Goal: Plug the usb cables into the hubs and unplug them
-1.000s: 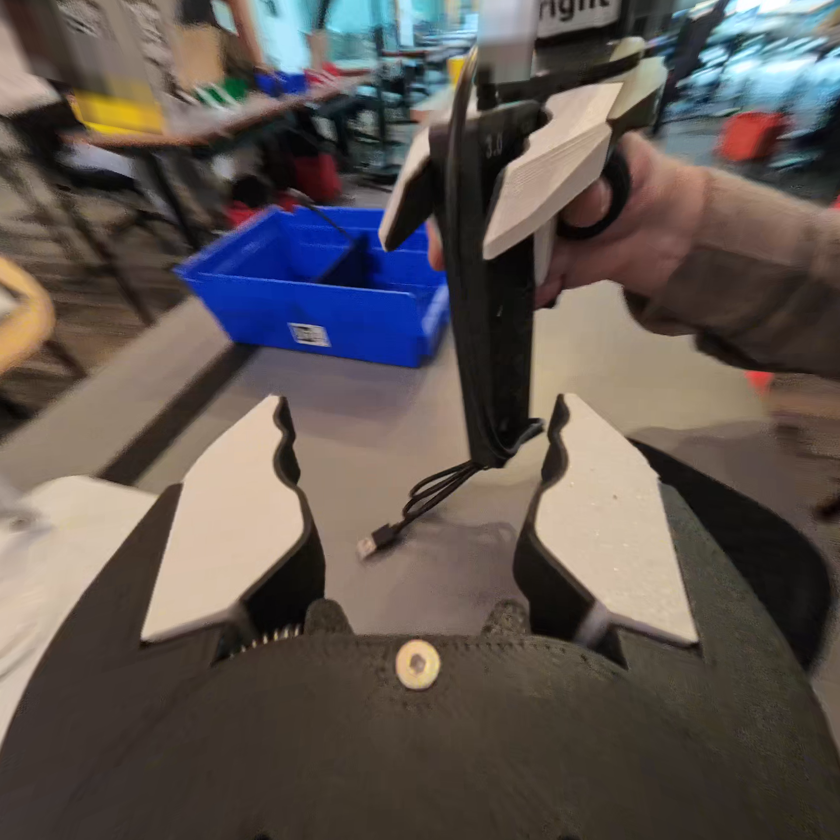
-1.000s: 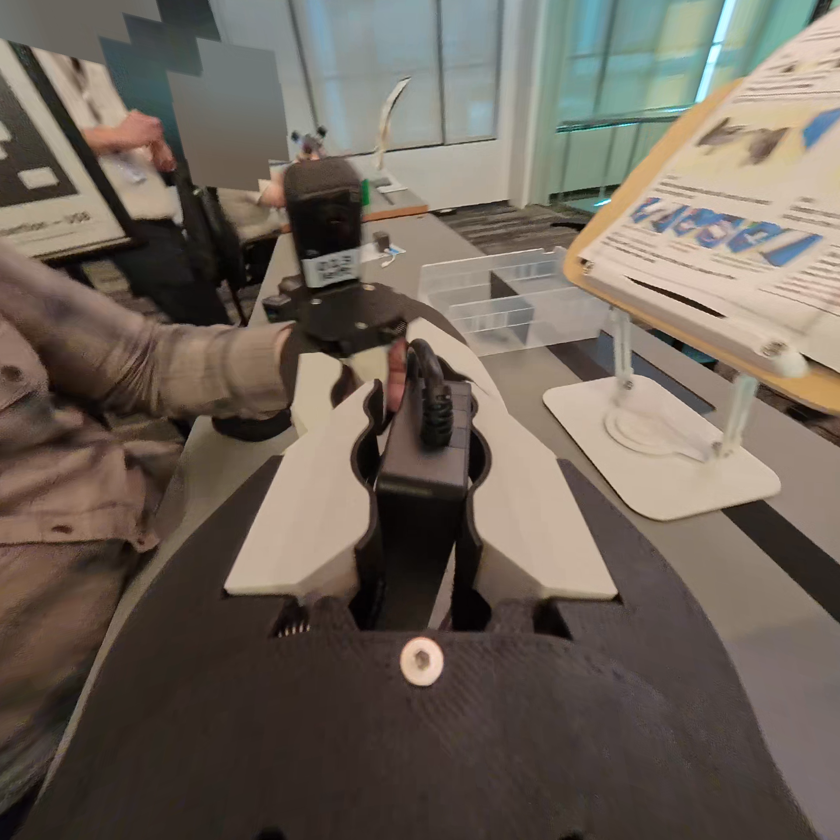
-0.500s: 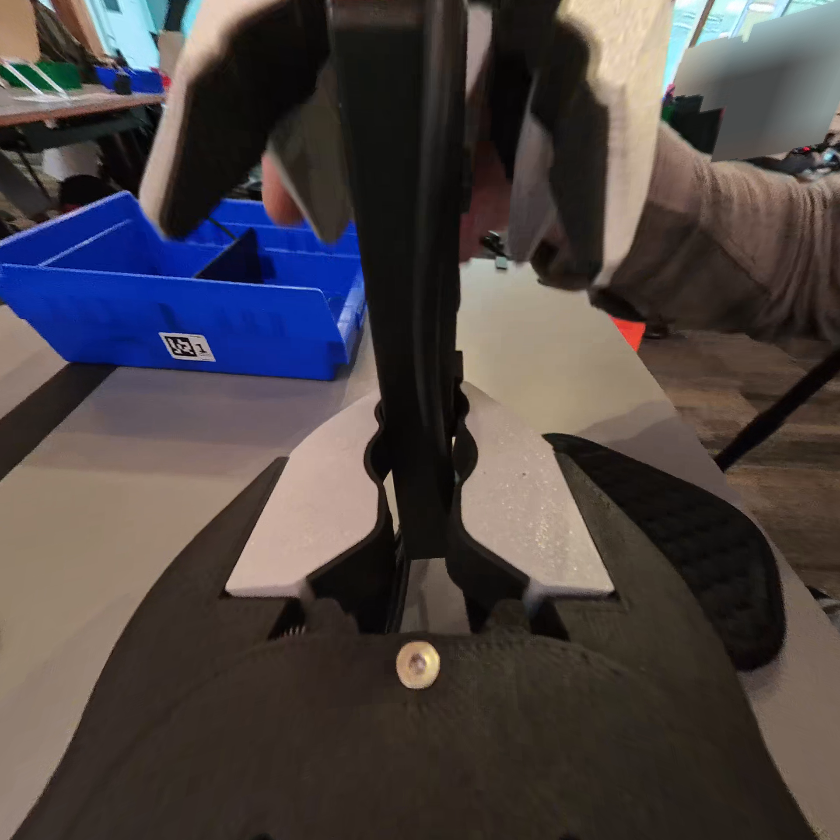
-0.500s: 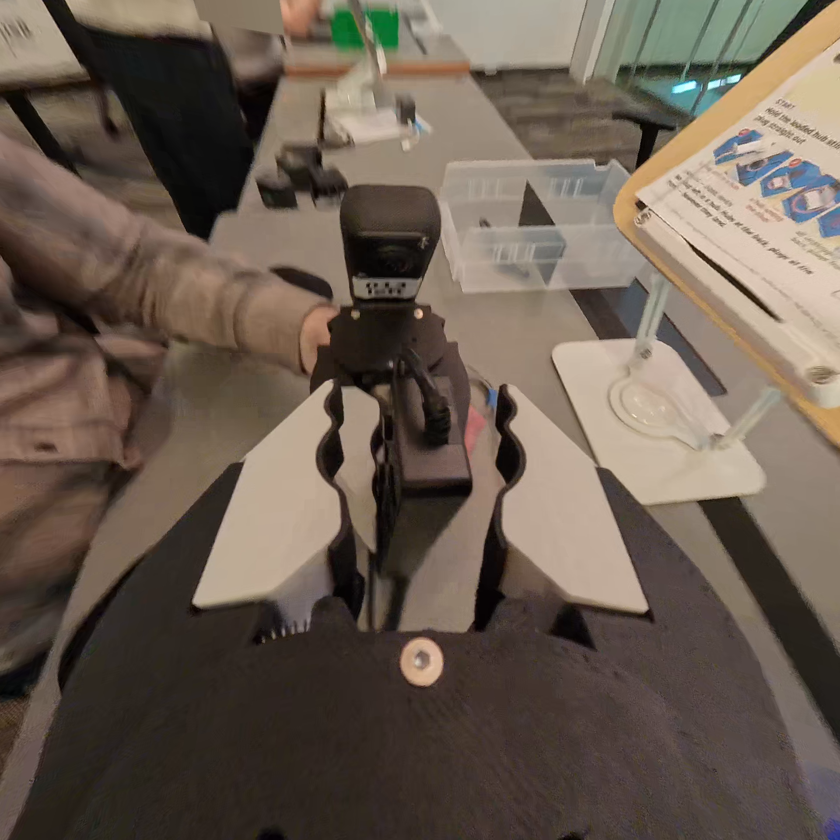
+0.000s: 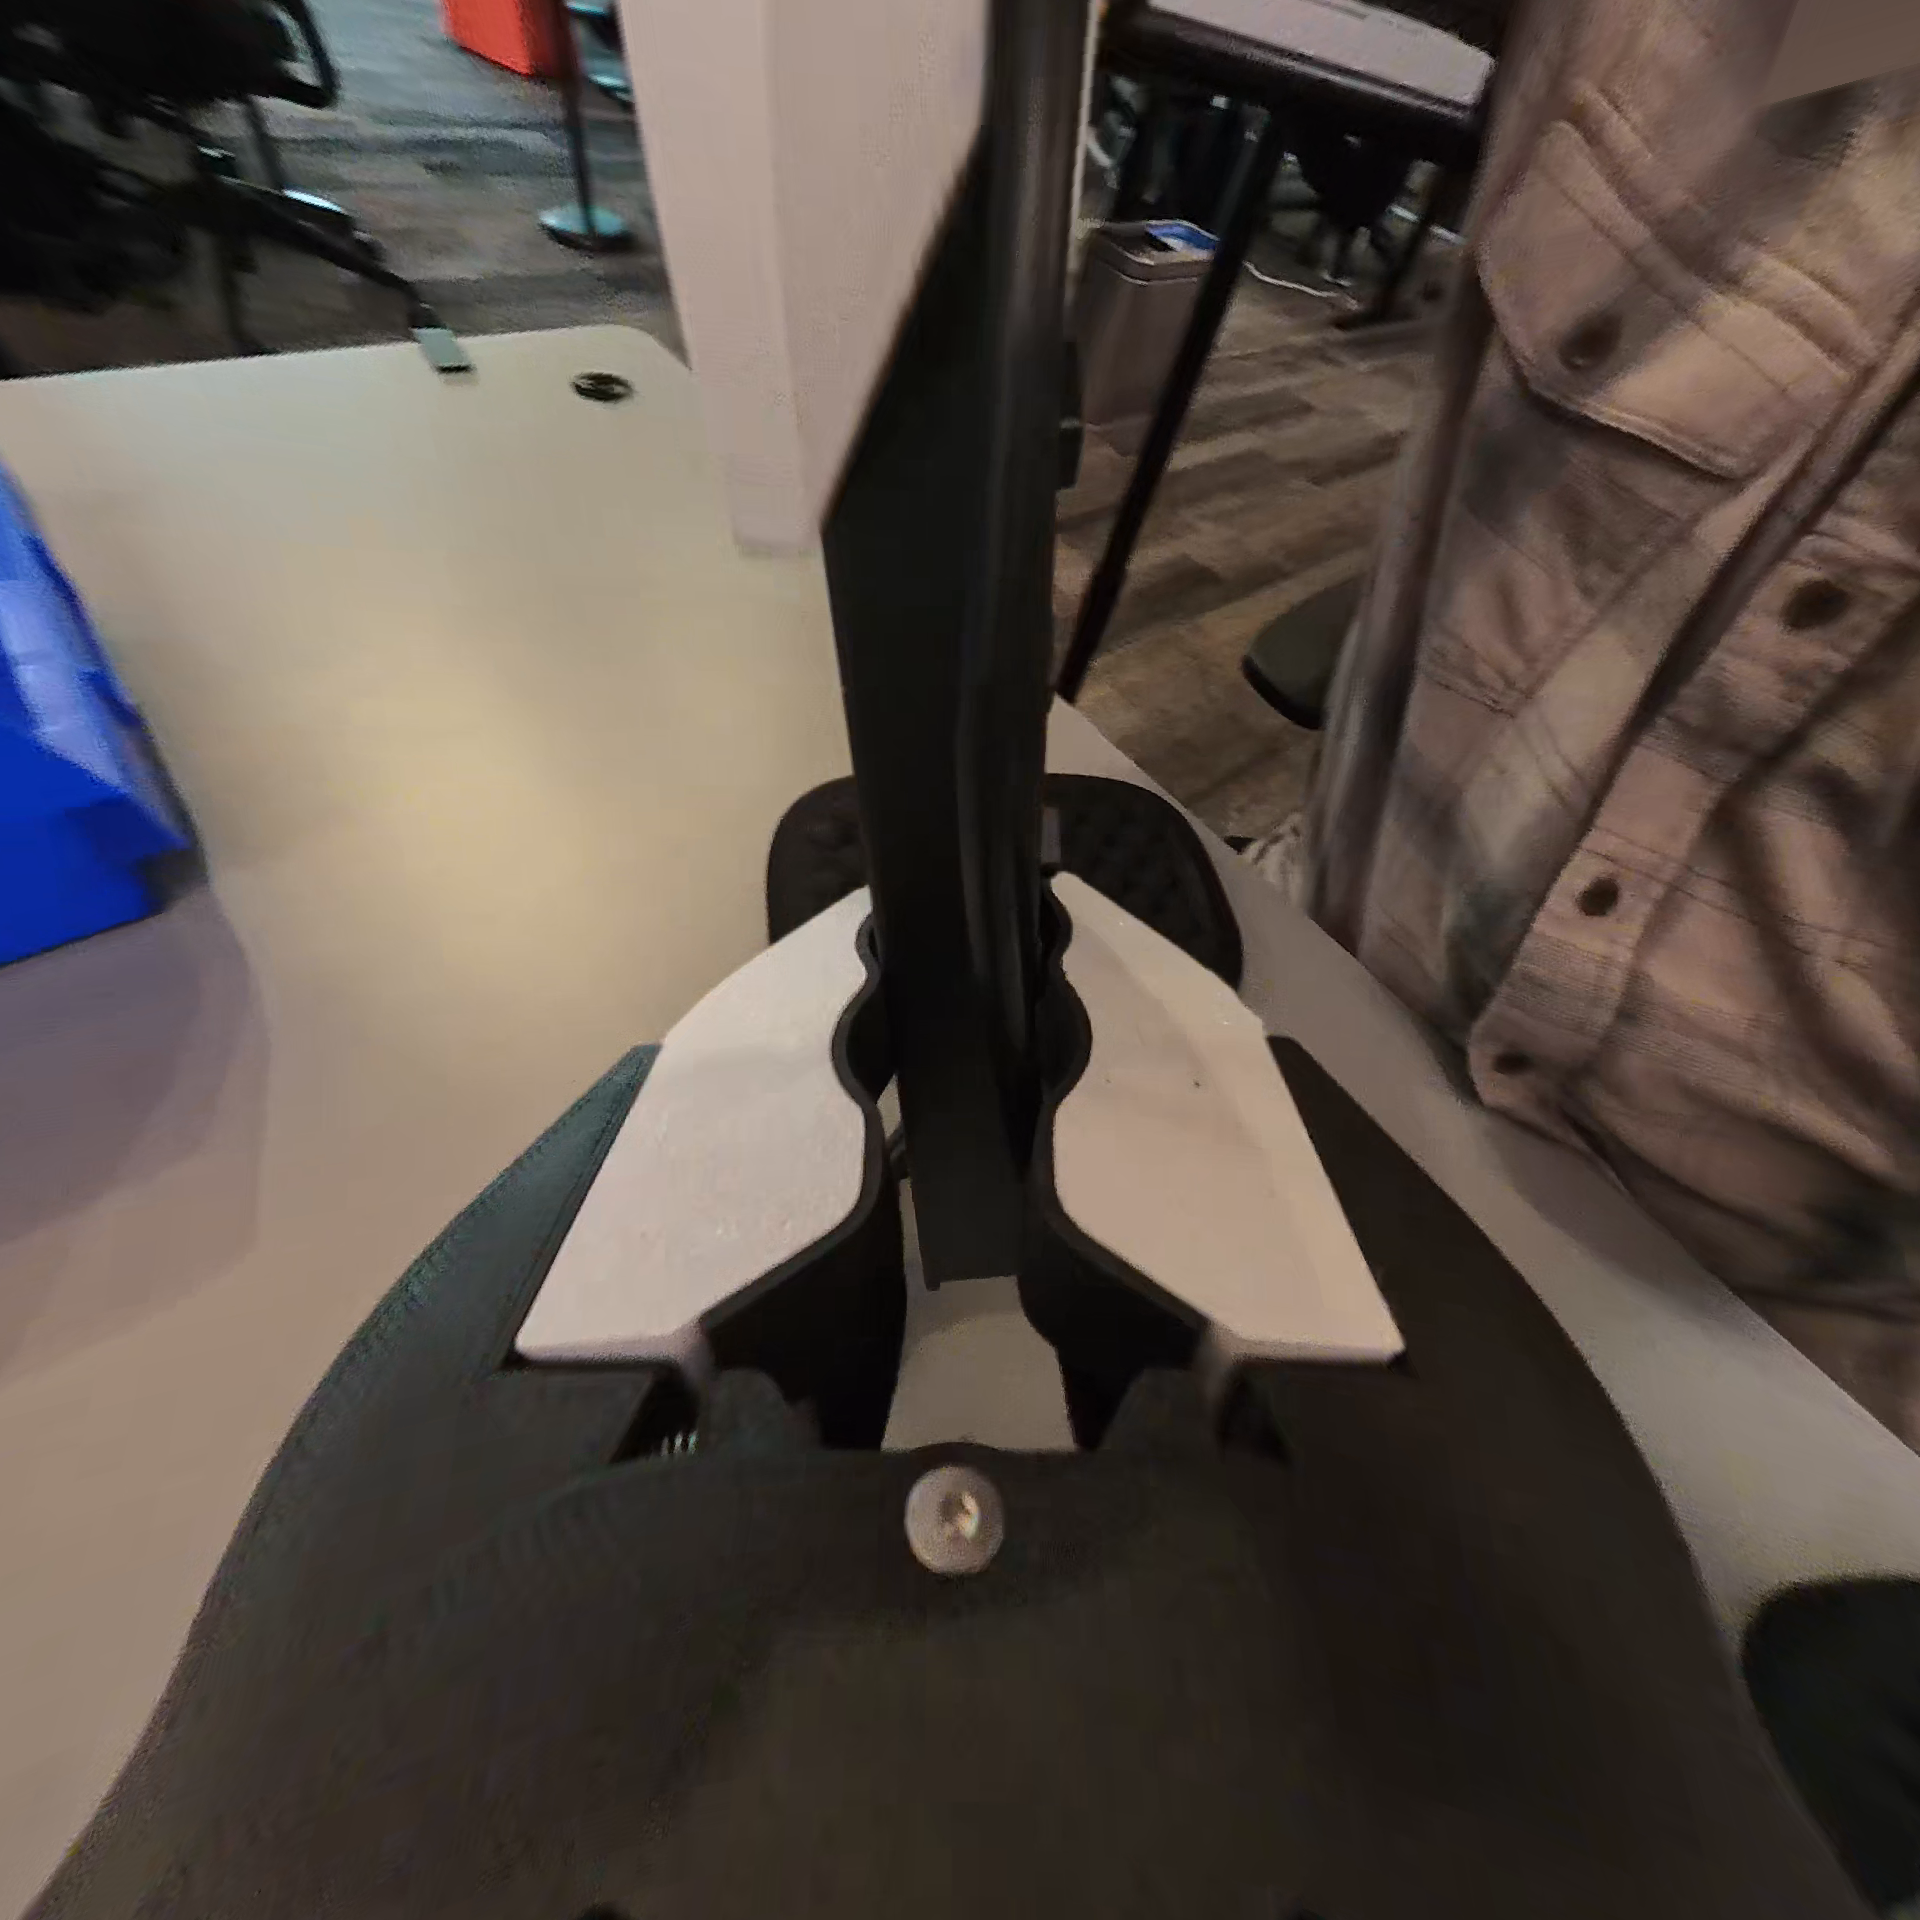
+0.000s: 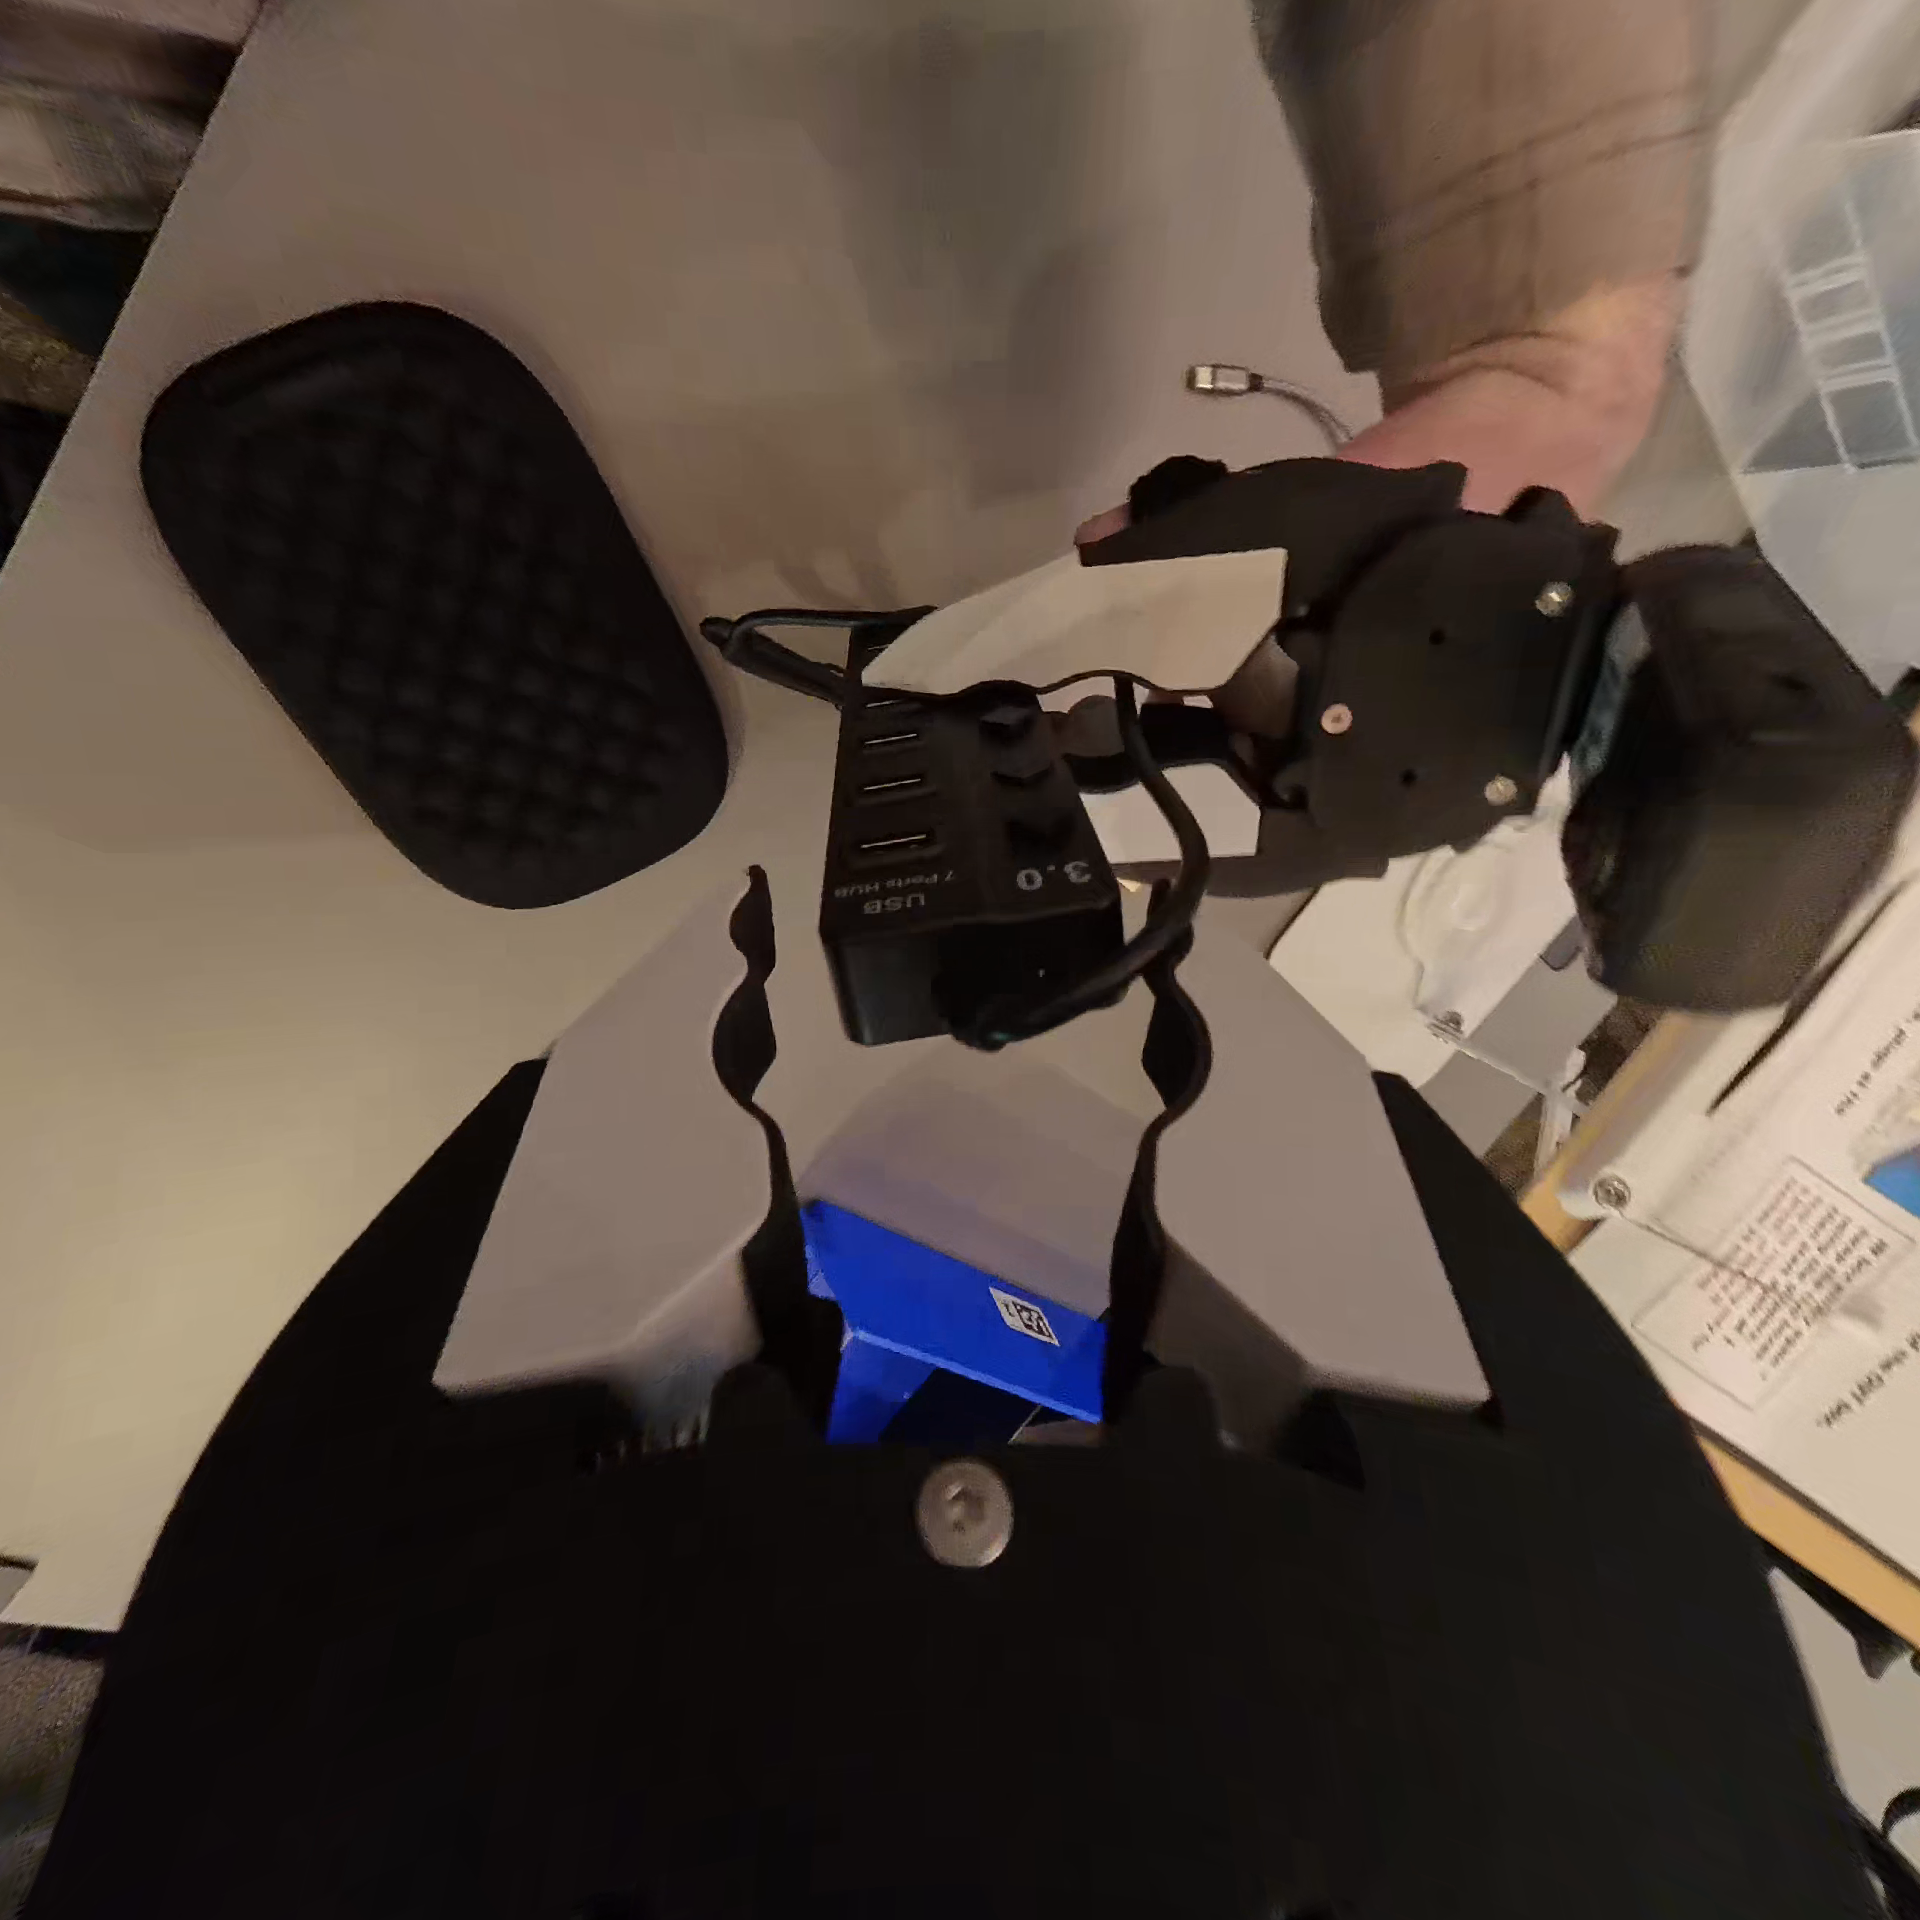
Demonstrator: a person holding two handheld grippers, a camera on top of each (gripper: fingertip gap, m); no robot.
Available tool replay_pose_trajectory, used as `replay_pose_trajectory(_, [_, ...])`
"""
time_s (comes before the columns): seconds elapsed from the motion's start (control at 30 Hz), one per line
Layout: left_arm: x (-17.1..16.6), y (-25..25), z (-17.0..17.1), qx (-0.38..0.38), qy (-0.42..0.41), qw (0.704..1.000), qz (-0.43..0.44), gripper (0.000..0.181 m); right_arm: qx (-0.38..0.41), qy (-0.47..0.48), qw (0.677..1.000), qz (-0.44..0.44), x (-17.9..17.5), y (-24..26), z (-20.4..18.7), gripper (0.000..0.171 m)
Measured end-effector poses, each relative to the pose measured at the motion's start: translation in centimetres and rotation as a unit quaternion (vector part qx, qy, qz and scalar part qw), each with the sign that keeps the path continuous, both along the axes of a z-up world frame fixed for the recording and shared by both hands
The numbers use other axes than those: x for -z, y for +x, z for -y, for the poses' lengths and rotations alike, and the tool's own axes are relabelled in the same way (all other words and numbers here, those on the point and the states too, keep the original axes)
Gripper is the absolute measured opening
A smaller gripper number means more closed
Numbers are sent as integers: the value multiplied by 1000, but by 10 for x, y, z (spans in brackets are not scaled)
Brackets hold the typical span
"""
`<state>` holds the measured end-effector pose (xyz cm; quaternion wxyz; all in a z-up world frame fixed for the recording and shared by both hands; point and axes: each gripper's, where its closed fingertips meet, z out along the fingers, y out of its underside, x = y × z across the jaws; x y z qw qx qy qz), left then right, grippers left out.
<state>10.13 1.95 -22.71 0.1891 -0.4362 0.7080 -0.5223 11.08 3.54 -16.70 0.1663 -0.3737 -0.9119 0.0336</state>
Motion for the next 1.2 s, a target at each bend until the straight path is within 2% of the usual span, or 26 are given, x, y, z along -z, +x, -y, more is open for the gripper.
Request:
replay_pose_trajectory(0.2, [-2, -2, 13, 64, -21, 998, -7, 22, -6, -37, 999, 23, 30, -12, 11, 71])
replay_pose_trajectory(0.3, [5, -2, 15, 82, -16, 996, -27, 23, -4, -65, 997, 41, 37, -10, 17, 62])
replay_pose_trajectory(0.47, [6, -3, 21, 112, -51, 992, -28, 23, 0, -83, 995, 47, 40, -8, 20, 61])
replay_pose_trajectory(0.53, [6, 2, 16, 86, -42, 995, -23, 24, 9, -74, 996, 47, 40, -6, 15, 61])
replay_pose_trajectory(0.67, [-6, -5, -15, -28, 1, 1000, -9, 74, 39, -74, 996, 27, 31, 1, 6, 62])
replay_pose_trajectory(0.8, [-20, -49, -50, -144, 82, 986, -5, 71, 68, -74, 995, 9, 28, 14, -4, 61])
replay_pose_trajectory(0.9, [-21, -90, -76, -226, 163, 960, -27, 58, 80, -73, 994, 5, 32, 22, -8, 61])
replay_pose_trajectory(1.0, [-2, -115, -105, -302, 226, 922, -85, 49, 90, -84, 992, -4, 38, 24, -7, 61])
replay_pose_trajectory(1.1, [20, -107, -125, -336, 269, 899, -76, 47, 99, -94, 991, -14, 46, 24, -8, 61])
replay_pose_trajectory(1.2, [58, -91, -133, -321, 273, 900, -114, 57, 109, -100, 989, -24, 51, 24, -7, 61])
